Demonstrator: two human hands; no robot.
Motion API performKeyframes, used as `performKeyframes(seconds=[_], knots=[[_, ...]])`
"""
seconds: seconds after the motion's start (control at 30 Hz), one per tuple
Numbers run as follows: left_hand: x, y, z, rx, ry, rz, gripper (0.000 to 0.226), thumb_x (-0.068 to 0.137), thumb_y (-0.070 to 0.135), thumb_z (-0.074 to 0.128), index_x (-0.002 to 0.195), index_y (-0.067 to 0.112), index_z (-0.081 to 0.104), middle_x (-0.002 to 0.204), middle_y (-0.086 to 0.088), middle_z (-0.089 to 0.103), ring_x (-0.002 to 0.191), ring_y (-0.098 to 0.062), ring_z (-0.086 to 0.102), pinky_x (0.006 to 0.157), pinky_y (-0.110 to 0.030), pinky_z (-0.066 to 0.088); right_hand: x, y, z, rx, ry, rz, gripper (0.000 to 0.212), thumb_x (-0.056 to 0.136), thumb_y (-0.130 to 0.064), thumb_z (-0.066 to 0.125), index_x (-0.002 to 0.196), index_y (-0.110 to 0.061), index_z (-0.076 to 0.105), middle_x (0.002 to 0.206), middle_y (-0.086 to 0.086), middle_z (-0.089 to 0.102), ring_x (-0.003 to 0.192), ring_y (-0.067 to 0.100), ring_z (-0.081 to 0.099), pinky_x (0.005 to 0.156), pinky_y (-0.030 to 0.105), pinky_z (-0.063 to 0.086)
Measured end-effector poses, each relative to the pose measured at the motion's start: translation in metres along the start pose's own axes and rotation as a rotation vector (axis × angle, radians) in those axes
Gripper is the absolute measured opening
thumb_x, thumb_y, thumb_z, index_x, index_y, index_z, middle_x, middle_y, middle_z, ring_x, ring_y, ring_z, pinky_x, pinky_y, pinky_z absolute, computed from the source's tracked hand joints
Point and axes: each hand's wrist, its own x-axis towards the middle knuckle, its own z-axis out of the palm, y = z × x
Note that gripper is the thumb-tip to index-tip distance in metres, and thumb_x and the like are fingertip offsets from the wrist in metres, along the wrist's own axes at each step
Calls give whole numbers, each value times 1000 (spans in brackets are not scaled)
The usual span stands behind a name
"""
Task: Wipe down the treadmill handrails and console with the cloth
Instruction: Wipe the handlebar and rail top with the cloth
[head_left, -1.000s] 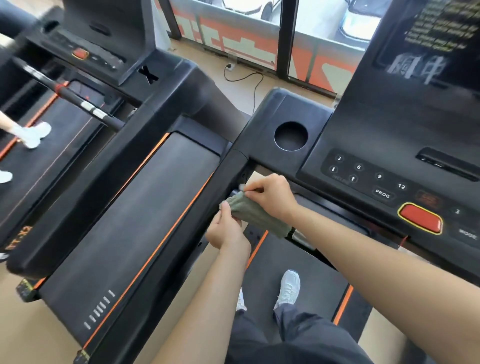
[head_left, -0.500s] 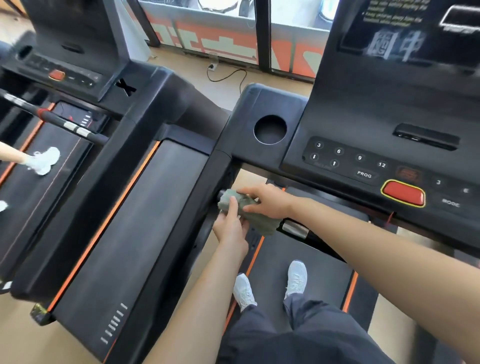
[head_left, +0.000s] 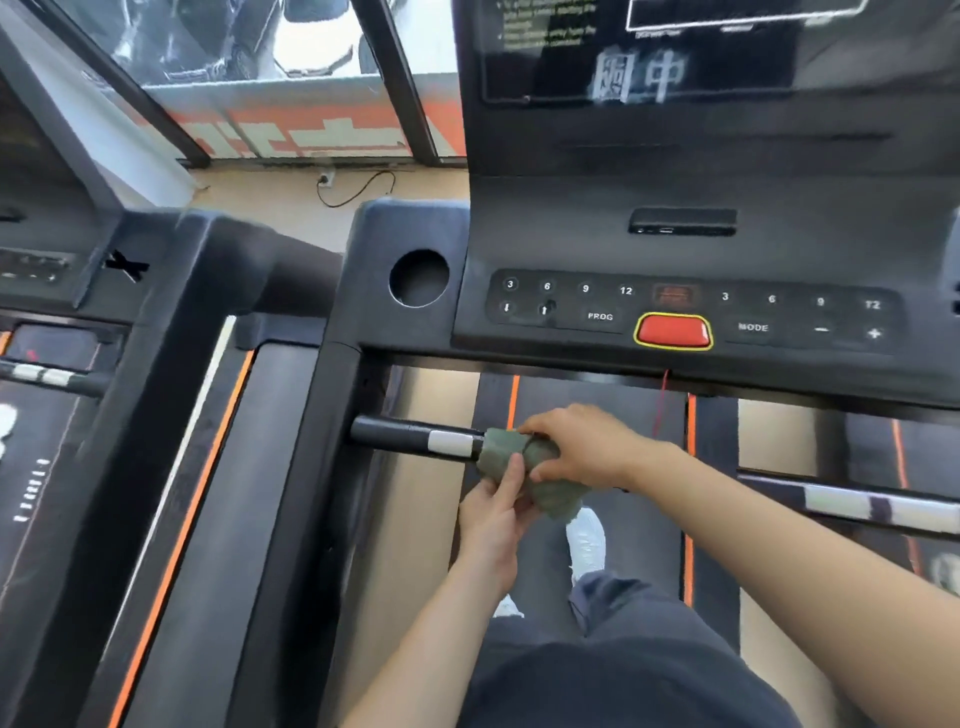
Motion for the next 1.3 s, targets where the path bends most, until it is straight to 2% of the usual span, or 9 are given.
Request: performKeyframes(seconds=[0.13,0.3,0.47,0.6,0.7,0.77,0.87,1.13,1.3], knots=[[-1,-12,-7,225,130,109,31,86,37,81,109,18,71,106,-7,77,100,-25,74,93,-47,59,-30,8,10,-38,98,99,55,87,-44,68,139,-37,50,126,-1,67,115,30,59,89,38,48],[-12,9,-12,496,383,412,33,78,35,86,93,23,59,86,-1,66,79,-23,65,85,-57,56,-52,-10,35,0,360,80,67,77,-12,77,139,-21,52,132,2,62,119,29,58,98,42,46],[-13,49,-6,767,50,738,11,90,15,75,94,22,68,85,8,69,77,-6,63,80,-34,55,-82,-37,88,191,954,137,37,78,-9,76,114,-16,70,113,-5,67,102,22,59,85,38,48],[16,68,4,1142,-298,929,18,92,27,67,108,25,74,107,10,73,99,-13,66,91,-31,51,-90,-65,119,923,941,547,24,86,-11,76,106,-22,71,104,-13,70,94,5,66,86,28,54],[28,73,24,1481,-590,848,32,99,29,62,131,26,68,132,8,67,122,-13,59,100,-20,39,-79,-70,127,1573,906,771,25,92,-16,73,116,-11,68,108,1,73,99,17,70,84,36,59],[35,70,36,1724,-704,797,39,103,37,53,141,32,59,142,8,61,131,-16,54,104,-30,43,-68,-71,126,1911,873,784,27,95,-21,69,119,-8,66,112,8,71,98,24,69,79,37,59],[37,65,47,1920,-740,771,34,104,43,45,132,31,59,132,2,66,123,-28,58,92,-42,50,-52,-77,119,2168,858,718,25,99,-26,63,116,-9,66,111,10,72,101,28,67,78,39,57],[38,58,57,1858,-726,951,20,99,38,54,98,27,70,94,-3,73,95,-31,62,74,-36,45,-34,-77,91,2392,1153,742,22,102,-13,57,118,0,65,85,15,75,76,26,72,61,36,61],[40,49,70,1789,-709,964,27,94,44,60,78,23,66,71,3,65,78,-25,60,65,-35,43,-47,-73,84,2364,1317,810,19,98,-8,62,114,2,66,100,20,72,84,29,70,82,41,58]])
